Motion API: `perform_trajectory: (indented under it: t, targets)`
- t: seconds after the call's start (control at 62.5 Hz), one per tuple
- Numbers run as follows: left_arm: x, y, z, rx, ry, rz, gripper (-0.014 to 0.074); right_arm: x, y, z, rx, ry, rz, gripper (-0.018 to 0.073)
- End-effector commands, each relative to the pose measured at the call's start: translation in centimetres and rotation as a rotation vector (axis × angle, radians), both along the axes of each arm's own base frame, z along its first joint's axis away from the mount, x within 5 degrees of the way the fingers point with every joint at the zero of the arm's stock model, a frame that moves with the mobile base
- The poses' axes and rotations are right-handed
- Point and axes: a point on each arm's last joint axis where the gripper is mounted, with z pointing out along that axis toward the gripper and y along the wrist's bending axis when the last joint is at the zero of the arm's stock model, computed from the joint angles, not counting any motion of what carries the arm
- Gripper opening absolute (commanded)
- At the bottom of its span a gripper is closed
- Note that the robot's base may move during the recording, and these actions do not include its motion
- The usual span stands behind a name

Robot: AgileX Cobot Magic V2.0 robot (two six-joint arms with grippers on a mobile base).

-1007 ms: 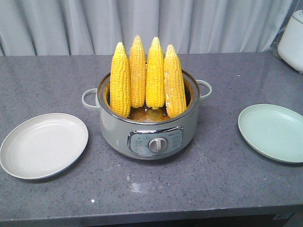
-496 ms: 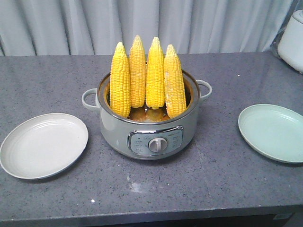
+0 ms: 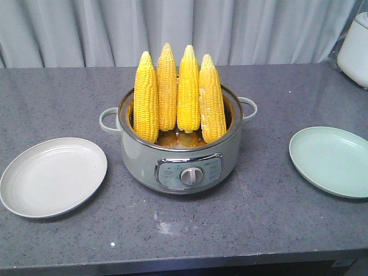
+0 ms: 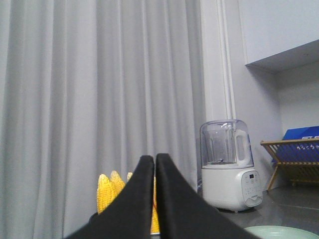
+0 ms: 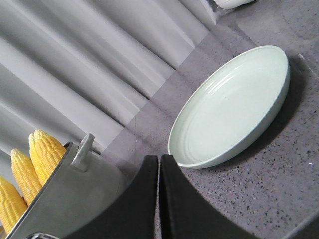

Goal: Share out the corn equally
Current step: 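Drive closer and stop facing the pot between the two plates, then raise the right gripper and move it over the corn in the pot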

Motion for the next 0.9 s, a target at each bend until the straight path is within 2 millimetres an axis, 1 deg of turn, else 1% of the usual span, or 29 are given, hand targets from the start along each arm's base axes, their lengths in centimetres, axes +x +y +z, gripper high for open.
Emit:
perform_trajectory:
  t: [0.0,0.08,0.304,0.416,0.464,0.56,0.624,0.704,0.784,0.88]
  targets:
    - [-0.2,-0.1,0.4,-0.040,-0.023,-0.045,-0.0006,0.1,-0.2,-0.4,0.003,0.023,-0.021,-0.0006]
    - [-0.2,-0.1,0.4,-0.040,-0.023,-0.045,-0.0006,0.1,-0.4,-0.4,0.005,0.023,-0.041,-0.0006]
    - [-0.4,-0.2,0.7,-0.043,-0.051,-0.066,-0.0006,0.1,-0.1,-0.4,0.003,0.022,-0.011,-0.0006]
    - [-0.5,0.1,1.1,-0.114,-0.068,-0.076,-0.0006,0.1,0.5,0.3,-0.043,0.007,0.063,-0.0006]
    - [-0.5,0.4,1.3,-0.167,-0.067,-0.073,-0.0006,0.1,0.9,1.0,-0.086,-0.014,0.104,-0.0006]
    - [-0.4,1.2,1.7,-0.311,-0.063,-0.064,-0.0006,0.0,1.5,3.3,-0.215,-0.084,0.170,-0.0006]
    - [-0.4,1.7,1.9,-0.397,-0.061,-0.059,-0.0006,-0.2,1.6,5.1,-0.318,-0.139,0.181,-0.0006]
    - [-0.4,2.4,2.1,-0.501,-0.059,-0.054,-0.0006,-0.5,1.7,7.0,-0.406,-0.199,0.181,-0.0006]
    - [-0.4,2.7,2.4,-0.553,-0.058,-0.049,-0.0006,-0.7,1.8,8.8,-0.467,-0.242,0.180,-0.0006]
    - [-0.4,2.8,3.8,-0.556,-0.045,-0.032,-0.0008,-0.5,2.1,10.3,-0.493,-0.259,0.200,-0.0006]
